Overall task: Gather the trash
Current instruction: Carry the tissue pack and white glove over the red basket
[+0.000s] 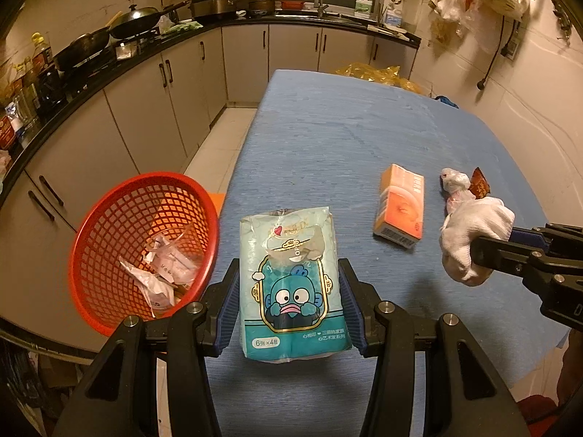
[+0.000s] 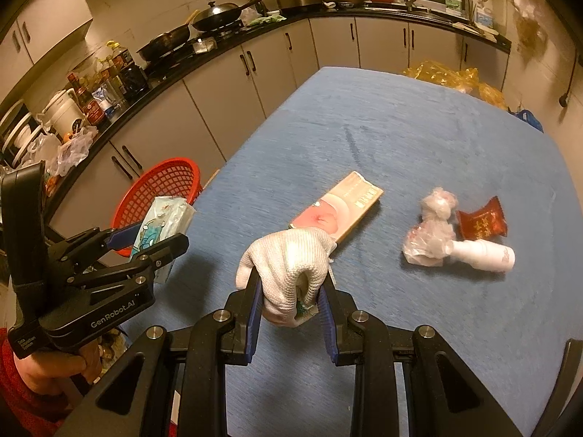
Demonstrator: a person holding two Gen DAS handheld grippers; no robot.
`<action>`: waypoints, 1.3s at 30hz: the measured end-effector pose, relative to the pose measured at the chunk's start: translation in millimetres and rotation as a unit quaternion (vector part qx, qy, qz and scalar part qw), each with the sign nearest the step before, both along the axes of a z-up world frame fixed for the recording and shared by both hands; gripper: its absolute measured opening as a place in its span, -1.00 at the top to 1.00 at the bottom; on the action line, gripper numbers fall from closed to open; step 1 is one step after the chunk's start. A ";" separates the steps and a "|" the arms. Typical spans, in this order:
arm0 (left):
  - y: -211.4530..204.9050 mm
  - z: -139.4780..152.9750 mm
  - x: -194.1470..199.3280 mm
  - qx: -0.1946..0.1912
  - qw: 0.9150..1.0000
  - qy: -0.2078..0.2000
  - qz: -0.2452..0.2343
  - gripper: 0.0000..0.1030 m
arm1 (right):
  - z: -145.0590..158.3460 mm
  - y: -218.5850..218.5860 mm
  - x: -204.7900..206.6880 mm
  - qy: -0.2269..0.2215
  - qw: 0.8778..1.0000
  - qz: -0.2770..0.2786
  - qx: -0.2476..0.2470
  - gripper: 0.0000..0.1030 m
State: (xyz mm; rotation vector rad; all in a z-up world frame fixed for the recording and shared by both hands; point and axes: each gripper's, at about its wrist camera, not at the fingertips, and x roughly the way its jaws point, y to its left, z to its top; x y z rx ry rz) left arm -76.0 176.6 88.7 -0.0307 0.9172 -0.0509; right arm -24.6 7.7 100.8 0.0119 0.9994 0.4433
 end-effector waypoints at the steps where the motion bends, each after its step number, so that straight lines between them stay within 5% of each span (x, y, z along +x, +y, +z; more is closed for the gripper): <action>1: 1.3 0.1 -0.2 0.001 1.000 0.000 0.001 0.05 | 0.4 2.0 0.6 0.000 1.000 0.001 0.000 0.41; 39: 125.7 -5.8 -8.5 -0.008 0.996 0.008 0.089 0.05 | 1.5 128.1 30.2 0.004 0.997 0.079 -0.010 0.40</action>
